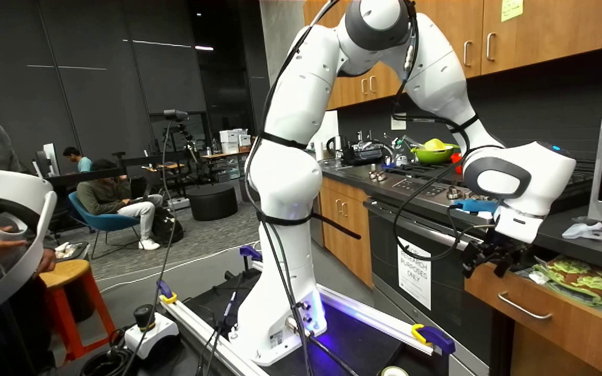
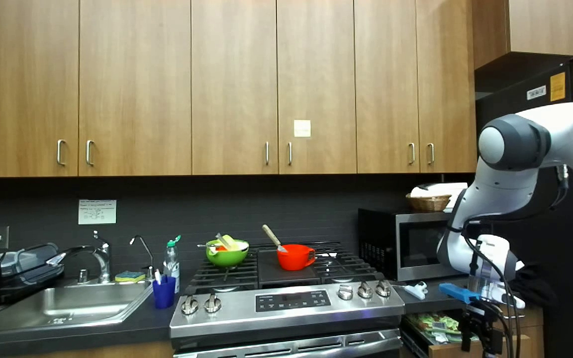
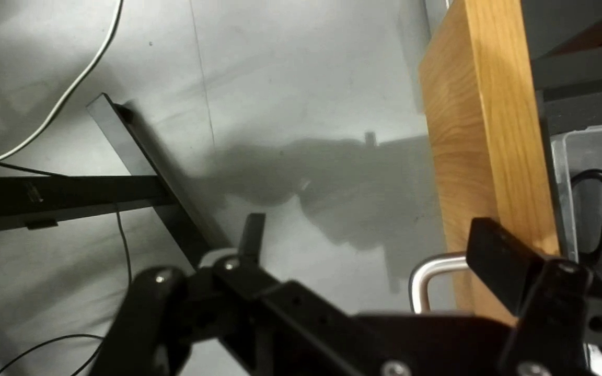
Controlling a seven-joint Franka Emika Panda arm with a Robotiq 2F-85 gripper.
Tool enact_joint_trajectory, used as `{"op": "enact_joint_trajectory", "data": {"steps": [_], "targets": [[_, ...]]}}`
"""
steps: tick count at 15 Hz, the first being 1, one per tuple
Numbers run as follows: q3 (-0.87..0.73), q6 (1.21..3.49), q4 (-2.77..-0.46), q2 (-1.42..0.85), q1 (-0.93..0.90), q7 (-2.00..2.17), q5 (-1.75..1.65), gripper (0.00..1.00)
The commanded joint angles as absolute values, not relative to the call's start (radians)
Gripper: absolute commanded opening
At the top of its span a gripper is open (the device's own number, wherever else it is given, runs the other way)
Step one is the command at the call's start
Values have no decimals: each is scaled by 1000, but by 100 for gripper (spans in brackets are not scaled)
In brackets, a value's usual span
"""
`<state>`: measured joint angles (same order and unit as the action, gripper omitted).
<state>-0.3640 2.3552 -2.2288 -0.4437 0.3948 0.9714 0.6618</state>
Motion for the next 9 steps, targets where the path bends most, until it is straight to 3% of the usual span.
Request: {"op": "enact_joint_trajectory", "data": {"steps": [1, 9], "targets": [[-340, 2378, -2125, -494, 408, 984, 744, 100], [-340, 2398, -2018, -565, 424, 977, 853, 100]]}}
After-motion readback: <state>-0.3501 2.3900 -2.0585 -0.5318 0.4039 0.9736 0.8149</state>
